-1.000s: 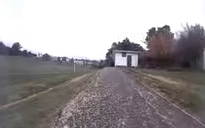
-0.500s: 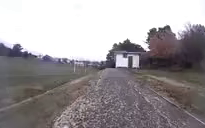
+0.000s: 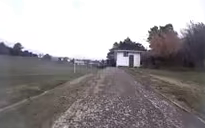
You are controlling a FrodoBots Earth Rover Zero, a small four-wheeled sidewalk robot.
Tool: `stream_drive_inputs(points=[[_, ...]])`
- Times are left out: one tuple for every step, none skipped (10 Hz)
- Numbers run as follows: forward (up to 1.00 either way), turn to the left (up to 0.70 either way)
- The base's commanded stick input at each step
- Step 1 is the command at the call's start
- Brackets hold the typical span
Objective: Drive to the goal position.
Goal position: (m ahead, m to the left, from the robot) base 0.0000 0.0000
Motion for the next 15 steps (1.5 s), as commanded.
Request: stream_drive_inputs(points=[[0.60,-0.15],[0.60,-0.15],[0.60,-0.15],[0.60,-0.15],[0.60,-0.15],[0.60,-0.15],[0.60,-0.15],[0.60,-0.15],[0.60,-0.15],[0.60,-0.15],[0.60,-0.15],[0.60,-0.15],[0.60,-0.15],[0.60,-0.15],[0.60,-0.15]])
